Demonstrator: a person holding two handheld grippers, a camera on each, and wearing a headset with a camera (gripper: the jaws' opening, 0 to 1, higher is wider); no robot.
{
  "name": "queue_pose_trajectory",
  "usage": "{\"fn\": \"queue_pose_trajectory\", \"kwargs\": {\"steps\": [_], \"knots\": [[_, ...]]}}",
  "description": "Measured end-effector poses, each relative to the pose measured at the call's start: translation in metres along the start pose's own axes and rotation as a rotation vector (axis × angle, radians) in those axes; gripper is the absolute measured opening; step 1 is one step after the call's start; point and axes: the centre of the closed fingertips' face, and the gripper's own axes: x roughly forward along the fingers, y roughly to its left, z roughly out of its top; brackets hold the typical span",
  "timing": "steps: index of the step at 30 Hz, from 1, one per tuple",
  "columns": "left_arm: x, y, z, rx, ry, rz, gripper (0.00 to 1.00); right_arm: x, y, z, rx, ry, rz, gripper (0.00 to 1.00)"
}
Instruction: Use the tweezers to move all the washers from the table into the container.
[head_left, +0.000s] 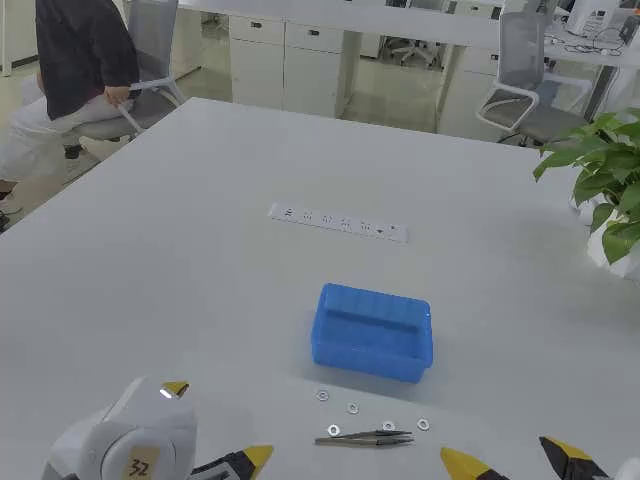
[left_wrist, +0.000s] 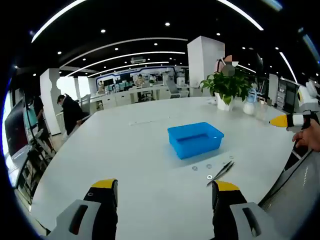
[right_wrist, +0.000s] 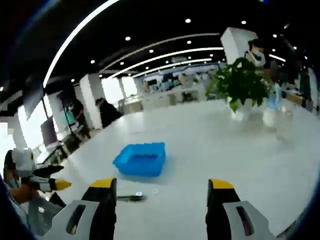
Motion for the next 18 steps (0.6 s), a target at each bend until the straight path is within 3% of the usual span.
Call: {"fn": "queue_pose_trajectory", "kwargs": {"steps": [2, 3, 6, 8, 12, 18], "knots": [[-0.004, 0.003, 0.002, 0.044, 0.002, 0.013, 0.97, 0.002, -0.001, -0.002, 0.014, 0.008, 0.011, 0.77], [-0.006, 0.002, 0.006, 0.051, -0.018, 0.017, 0.97, 0.004, -0.003, -0.005, 0.014, 0.016, 0.009, 0.77], [-0.004, -0.002, 0.011, -0.002, -0.052, 0.007, 0.98, 0.005, -0.004, -0.008, 0.004, 0.033, 0.005, 0.77], [-0.002, -0.005, 0.008, -0.014, -0.043, -0.010, 0.99, 0.006, -0.003, -0.010, -0.003, 0.043, 0.013, 0.77], [-0.005, -0.003, -0.003, 0.056, 0.009, 0.002, 0.99, 0.008, -0.002, -0.014, 0.006, 0.057, 0.026, 0.77], [-0.004, -0.006, -0.007, 0.027, 0.015, -0.023, 0.99, 0.007, 0.001, -0.013, -0.006, 0.056, 0.025, 0.78]]}}
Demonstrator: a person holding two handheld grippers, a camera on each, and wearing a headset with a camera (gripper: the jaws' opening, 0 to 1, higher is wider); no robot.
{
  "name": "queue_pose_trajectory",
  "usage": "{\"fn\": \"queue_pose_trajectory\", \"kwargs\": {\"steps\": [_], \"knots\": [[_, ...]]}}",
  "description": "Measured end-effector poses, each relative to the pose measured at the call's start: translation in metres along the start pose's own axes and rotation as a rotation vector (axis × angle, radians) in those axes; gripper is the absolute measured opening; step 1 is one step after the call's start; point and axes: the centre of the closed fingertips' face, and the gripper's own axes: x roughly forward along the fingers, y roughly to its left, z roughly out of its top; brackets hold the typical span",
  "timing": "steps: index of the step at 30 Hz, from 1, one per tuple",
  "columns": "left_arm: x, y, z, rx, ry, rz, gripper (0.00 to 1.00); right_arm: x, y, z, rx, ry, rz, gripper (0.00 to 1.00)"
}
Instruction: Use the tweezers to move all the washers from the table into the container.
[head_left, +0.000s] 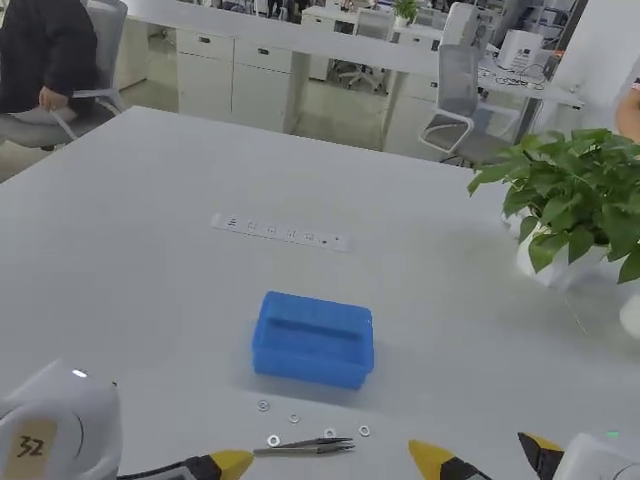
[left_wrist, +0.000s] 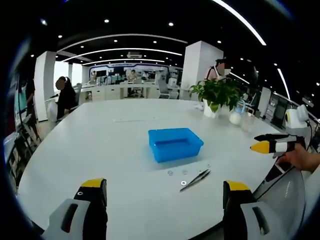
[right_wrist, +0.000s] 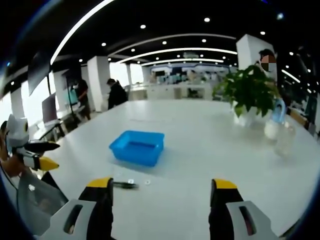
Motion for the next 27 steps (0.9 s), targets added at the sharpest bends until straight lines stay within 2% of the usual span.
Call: {"fn": "queue_pose_trajectory", "kwargs": {"steps": [6, 12, 15, 21, 27], "knots": [[0.0009, 0.0002, 0.0004, -0.007, -0.007, 0.001, 0.99, 0.0009, -0.0006, -0.0004, -0.009, 0.002, -0.008, 0.80], [0.0020, 0.0005, 0.0027, 0.004, 0.000, -0.002, 0.99, 0.0014, 0.0065, -0.0006, -0.047, 0.010, 0.003, 0.80], [0.0033, 0.0016, 0.0001, 0.002, 0.012, -0.003, 0.99, 0.0012, 0.0082, -0.0006, -0.060, 0.015, 0.003, 0.80], [0.0044, 0.0030, -0.0013, -0.001, 0.020, -0.003, 0.99, 0.0006, 0.0068, -0.0004, -0.045, 0.016, 0.004, 0.80], [0.0069, 0.0013, -0.0065, 0.021, 0.056, -0.024, 0.91, -0.0003, 0.0064, 0.0009, -0.036, 0.013, 0.005, 0.80]]}}
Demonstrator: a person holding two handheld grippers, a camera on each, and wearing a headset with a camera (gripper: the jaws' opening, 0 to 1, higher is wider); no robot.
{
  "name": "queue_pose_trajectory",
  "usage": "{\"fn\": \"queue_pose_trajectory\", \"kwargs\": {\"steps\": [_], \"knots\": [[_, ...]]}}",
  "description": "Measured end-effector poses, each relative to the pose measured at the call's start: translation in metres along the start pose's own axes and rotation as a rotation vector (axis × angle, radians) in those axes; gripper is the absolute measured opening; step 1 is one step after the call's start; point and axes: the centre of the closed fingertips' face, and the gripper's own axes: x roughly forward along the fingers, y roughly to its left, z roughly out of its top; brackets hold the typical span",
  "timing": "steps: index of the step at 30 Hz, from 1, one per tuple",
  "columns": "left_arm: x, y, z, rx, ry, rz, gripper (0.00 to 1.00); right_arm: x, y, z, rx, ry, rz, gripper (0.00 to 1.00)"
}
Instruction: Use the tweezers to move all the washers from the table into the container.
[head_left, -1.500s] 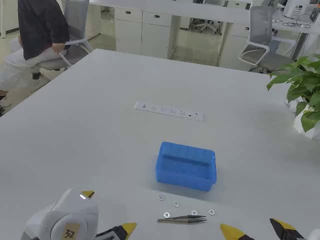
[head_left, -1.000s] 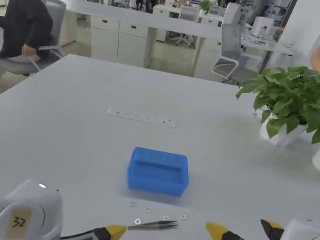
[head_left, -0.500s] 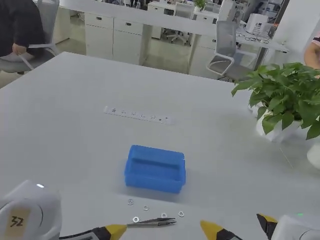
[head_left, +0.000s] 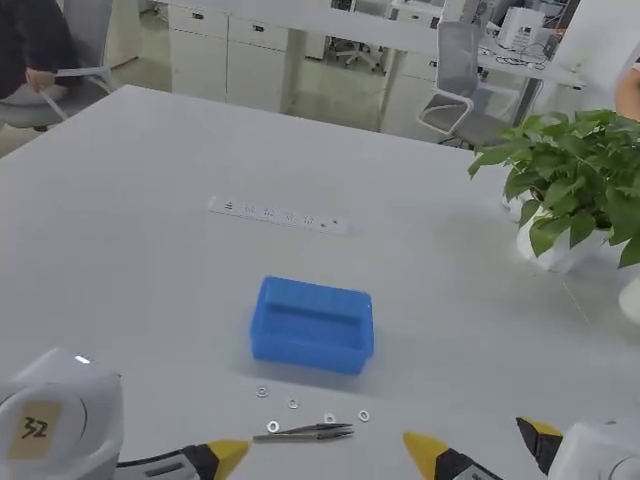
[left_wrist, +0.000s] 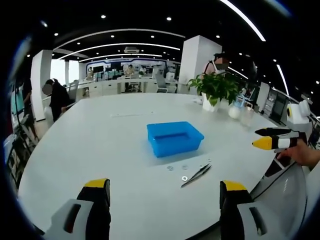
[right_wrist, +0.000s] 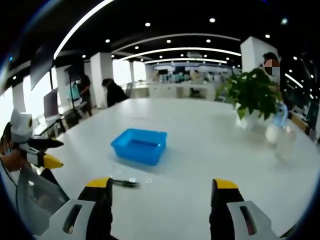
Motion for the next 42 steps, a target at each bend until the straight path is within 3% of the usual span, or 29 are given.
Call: {"fn": "queue_pose_trajectory", "kwargs": {"steps": [7, 11, 15, 18, 20, 25, 28, 31, 36, 42], "knots": [[0.004, -0.007, -0.005, 0.022, 0.030, -0.050, 0.79, 0.000, 0.000, -0.001, 0.007, 0.010, -0.003, 0.79], [0.008, -0.009, -0.007, 0.037, 0.057, -0.084, 0.63, 0.001, -0.001, -0.003, 0.015, 0.016, 0.001, 0.79], [0.014, -0.017, -0.005, 0.070, 0.078, -0.150, 0.48, 0.002, 0.001, -0.004, 0.012, 0.021, 0.004, 0.78], [0.023, -0.027, -0.009, 0.115, 0.129, -0.221, 0.39, 0.002, 0.001, -0.005, 0.012, 0.023, 0.002, 0.78], [0.029, -0.031, -0.010, 0.135, 0.139, -0.241, 0.34, 0.002, 0.001, -0.005, 0.013, 0.026, 0.003, 0.78], [0.049, -0.040, -0.021, 0.182, 0.195, -0.302, 0.27, 0.002, 0.001, -0.006, 0.020, 0.029, -0.002, 0.77], [0.060, -0.046, -0.032, 0.230, 0.248, -0.348, 0.23, 0.002, 0.003, -0.007, 0.017, 0.038, 0.000, 0.77], [0.071, -0.049, -0.039, 0.221, 0.275, -0.383, 0.19, 0.002, 0.006, -0.008, 0.013, 0.042, 0.003, 0.77], [0.090, -0.047, -0.051, 0.310, 0.314, -0.388, 0.18, 0.002, 0.006, -0.009, 0.016, 0.054, 0.002, 0.77], [0.106, -0.046, -0.061, 0.356, 0.347, -0.395, 0.10, 0.003, 0.007, -0.011, 0.018, 0.067, 0.004, 0.76]]}}
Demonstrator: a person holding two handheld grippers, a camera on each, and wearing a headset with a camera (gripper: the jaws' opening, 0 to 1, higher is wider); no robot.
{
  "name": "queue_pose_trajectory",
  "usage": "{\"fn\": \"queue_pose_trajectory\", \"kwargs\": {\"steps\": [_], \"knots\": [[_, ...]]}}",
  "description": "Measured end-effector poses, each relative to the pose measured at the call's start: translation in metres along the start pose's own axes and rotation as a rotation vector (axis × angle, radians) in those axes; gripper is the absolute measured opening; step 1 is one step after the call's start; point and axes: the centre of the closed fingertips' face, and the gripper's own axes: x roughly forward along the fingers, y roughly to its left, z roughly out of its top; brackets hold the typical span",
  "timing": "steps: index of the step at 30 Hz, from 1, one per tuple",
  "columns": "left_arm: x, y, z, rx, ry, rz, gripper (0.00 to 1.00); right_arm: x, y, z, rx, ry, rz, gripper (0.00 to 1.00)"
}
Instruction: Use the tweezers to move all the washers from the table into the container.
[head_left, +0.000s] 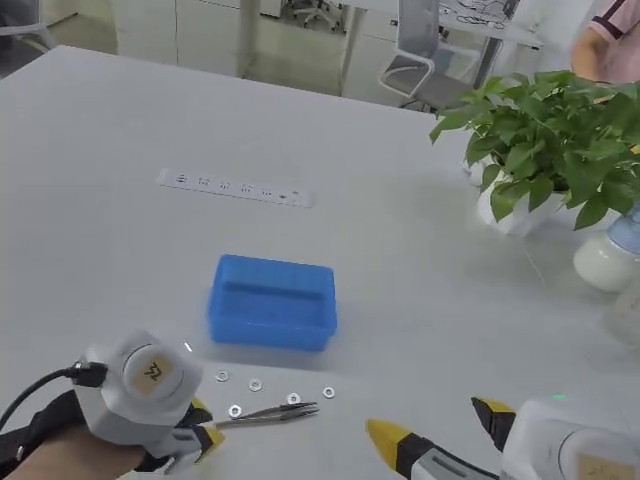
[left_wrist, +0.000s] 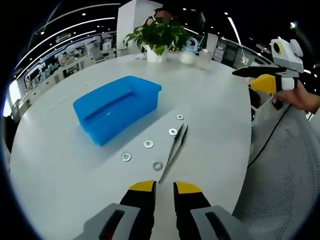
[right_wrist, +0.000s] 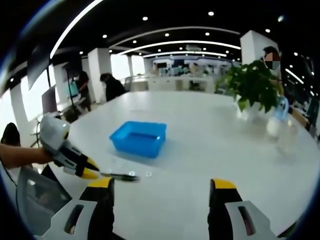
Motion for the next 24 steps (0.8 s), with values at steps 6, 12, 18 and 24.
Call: {"fn": "queue_pose_trajectory", "kwargs": {"steps": [6, 12, 18, 24], "knots": [[0.007, 0.003, 0.000, 0.010, 0.010, -0.015, 0.06, 0.001, 0.000, -0.001, -0.008, 0.009, -0.003, 0.76], [0.009, -0.006, 0.001, 0.075, 0.010, -0.045, 0.00, 0.001, 0.003, -0.003, -0.025, 0.020, 0.002, 0.75], [0.003, -0.016, 0.004, 0.120, -0.006, -0.061, 0.00, 0.001, 0.006, -0.002, -0.057, 0.017, 0.010, 0.74], [-0.014, -0.023, 0.016, 0.132, -0.043, -0.047, 0.00, 0.002, 0.018, -0.002, -0.108, 0.020, 0.047, 0.66]]}}
